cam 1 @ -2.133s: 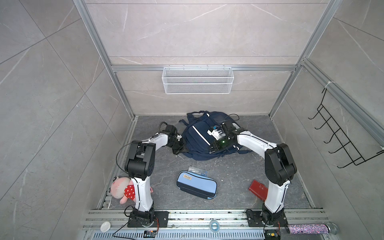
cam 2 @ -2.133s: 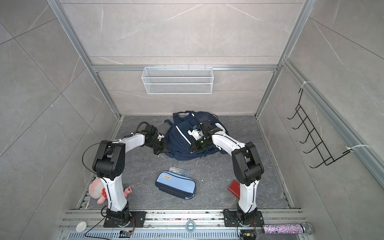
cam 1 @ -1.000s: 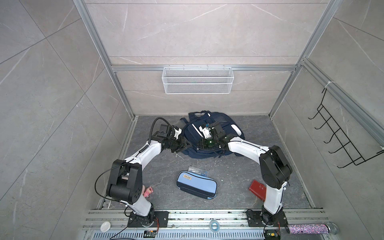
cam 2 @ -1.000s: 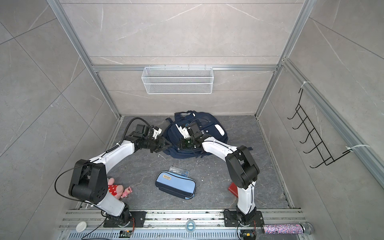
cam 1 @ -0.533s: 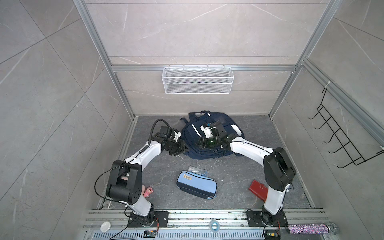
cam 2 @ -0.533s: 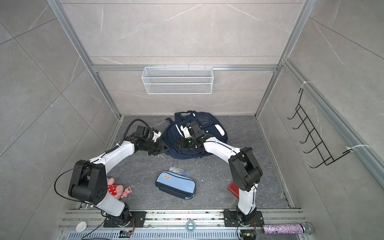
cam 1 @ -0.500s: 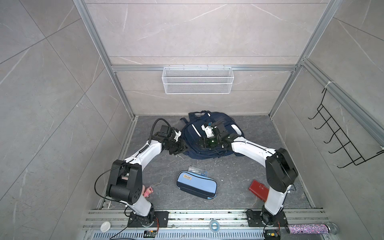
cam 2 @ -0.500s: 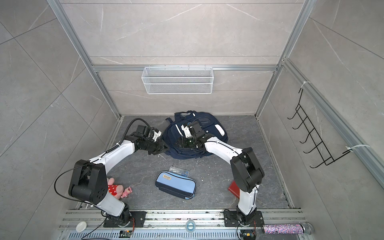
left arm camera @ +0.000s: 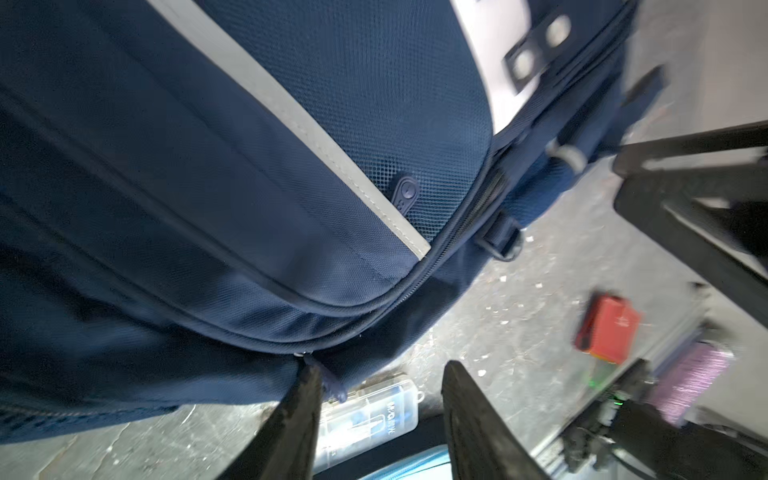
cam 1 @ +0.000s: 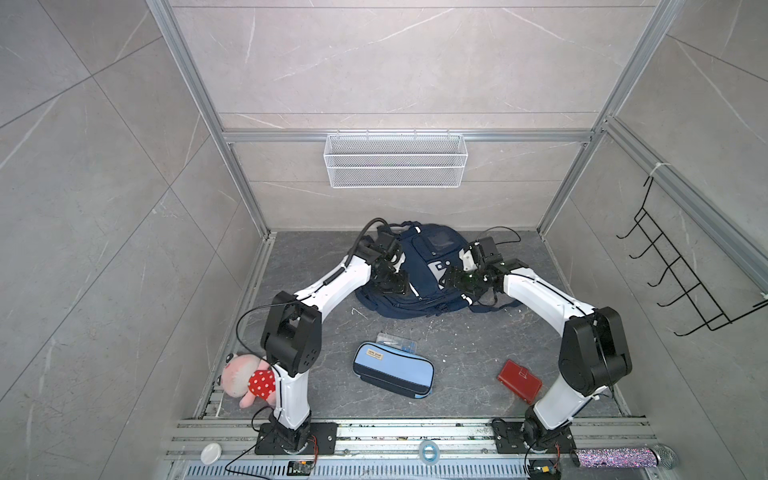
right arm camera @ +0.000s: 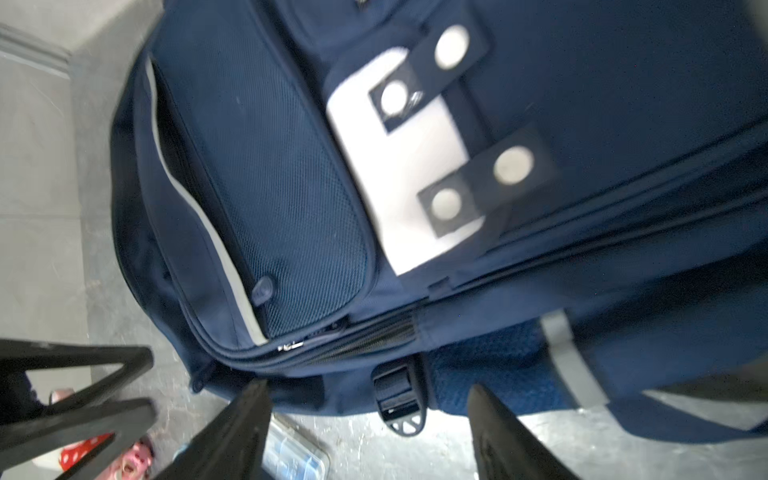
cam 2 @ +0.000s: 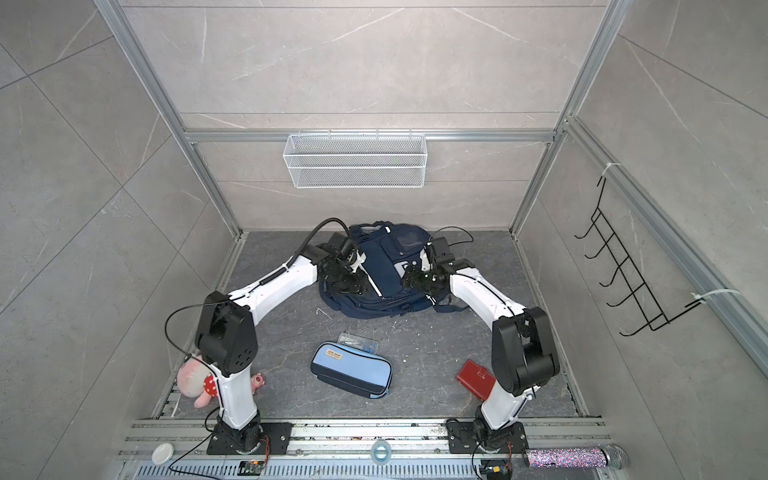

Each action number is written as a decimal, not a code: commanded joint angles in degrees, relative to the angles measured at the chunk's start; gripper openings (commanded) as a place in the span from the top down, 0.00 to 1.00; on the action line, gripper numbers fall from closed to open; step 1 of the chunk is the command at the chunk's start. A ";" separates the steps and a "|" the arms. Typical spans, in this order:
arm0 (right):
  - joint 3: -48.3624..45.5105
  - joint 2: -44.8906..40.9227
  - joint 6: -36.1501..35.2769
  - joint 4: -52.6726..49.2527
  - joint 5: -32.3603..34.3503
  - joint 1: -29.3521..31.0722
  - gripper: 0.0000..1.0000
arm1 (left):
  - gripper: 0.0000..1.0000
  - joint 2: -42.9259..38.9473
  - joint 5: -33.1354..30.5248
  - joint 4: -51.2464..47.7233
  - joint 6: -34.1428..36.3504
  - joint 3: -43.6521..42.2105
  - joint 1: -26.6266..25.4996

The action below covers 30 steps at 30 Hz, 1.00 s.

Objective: Pack the student bag

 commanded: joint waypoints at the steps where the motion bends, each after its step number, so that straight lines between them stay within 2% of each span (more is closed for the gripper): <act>1: 2.08 1.56 -1.68 -3.77 -0.95 0.18 0.23 | 0.50 2.60 -11.73 -11.11 2.94 4.94 -2.80; 8: 3.52 2.82 -2.87 -5.06 -1.17 -1.04 0.23 | 0.50 6.48 -16.73 -15.71 3.78 7.69 -5.69; 16: 5.00 3.85 -2.91 -4.60 -2.85 -1.77 0.23 | 0.53 7.40 -19.87 -17.34 3.08 7.75 -5.87; 23: 4.13 3.42 -2.26 -3.88 -2.65 -1.82 0.23 | 0.60 9.07 -17.73 -16.23 3.73 8.82 -5.88; 28: 2.83 2.35 -2.17 -3.40 -2.66 -1.84 0.23 | 0.60 8.54 -13.94 -14.15 2.61 9.28 -5.49; 30: 1.97 2.08 -2.04 -3.07 -2.71 -1.87 0.24 | 0.57 7.60 -12.93 -13.49 1.60 9.96 -5.39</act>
